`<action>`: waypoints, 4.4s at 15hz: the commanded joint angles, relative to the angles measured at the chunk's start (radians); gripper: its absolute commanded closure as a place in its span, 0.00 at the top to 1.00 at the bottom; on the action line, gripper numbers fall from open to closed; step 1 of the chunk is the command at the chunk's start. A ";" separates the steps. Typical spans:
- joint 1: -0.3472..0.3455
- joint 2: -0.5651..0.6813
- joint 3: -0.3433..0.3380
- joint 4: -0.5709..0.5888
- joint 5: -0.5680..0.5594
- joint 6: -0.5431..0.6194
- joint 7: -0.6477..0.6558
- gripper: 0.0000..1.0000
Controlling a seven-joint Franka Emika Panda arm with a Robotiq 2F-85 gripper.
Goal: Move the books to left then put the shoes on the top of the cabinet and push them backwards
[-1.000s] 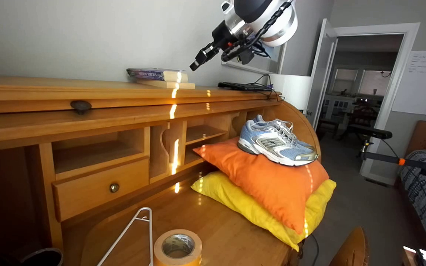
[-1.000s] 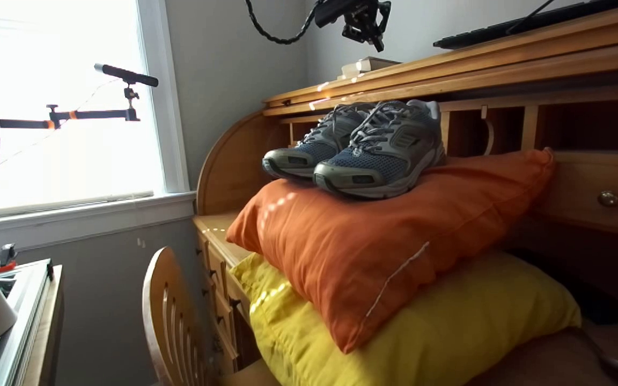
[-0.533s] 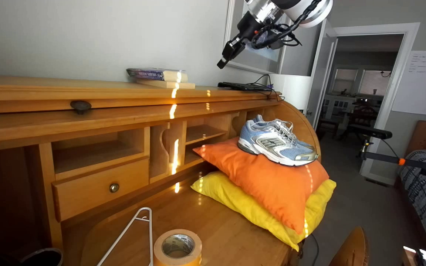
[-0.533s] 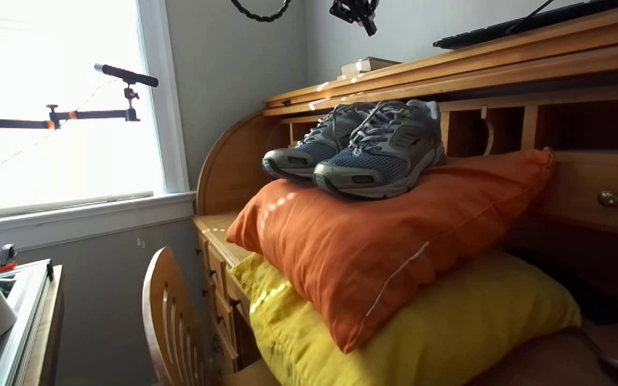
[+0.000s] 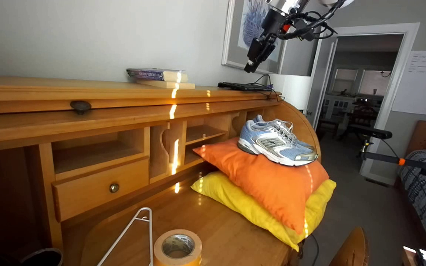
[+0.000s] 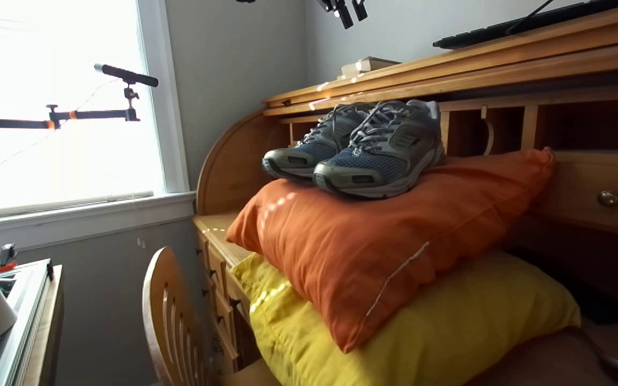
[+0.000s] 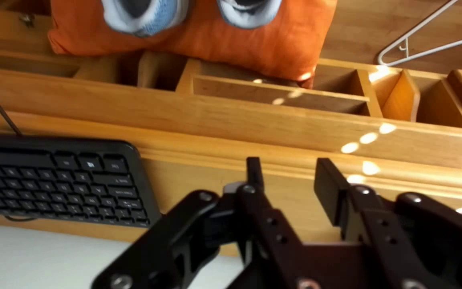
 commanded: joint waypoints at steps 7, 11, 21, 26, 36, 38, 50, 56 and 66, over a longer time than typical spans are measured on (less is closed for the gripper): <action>-0.045 -0.049 -0.027 -0.021 -0.086 -0.225 0.193 1.00; -0.060 -0.037 -0.058 -0.028 -0.064 -0.266 0.154 1.00; -0.072 0.042 -0.128 -0.070 0.045 -0.218 -0.126 1.00; -0.081 0.086 -0.134 -0.068 0.094 -0.218 -0.250 1.00; -0.088 0.164 -0.113 -0.072 0.075 -0.150 -0.386 1.00; -0.090 0.180 -0.108 -0.073 0.071 -0.133 -0.399 1.00; -0.092 0.214 -0.076 -0.078 0.068 0.004 -0.412 1.00; -0.109 0.211 -0.086 -0.081 0.039 0.036 -0.393 1.00; -0.122 0.215 -0.083 -0.098 0.091 0.047 -0.352 1.00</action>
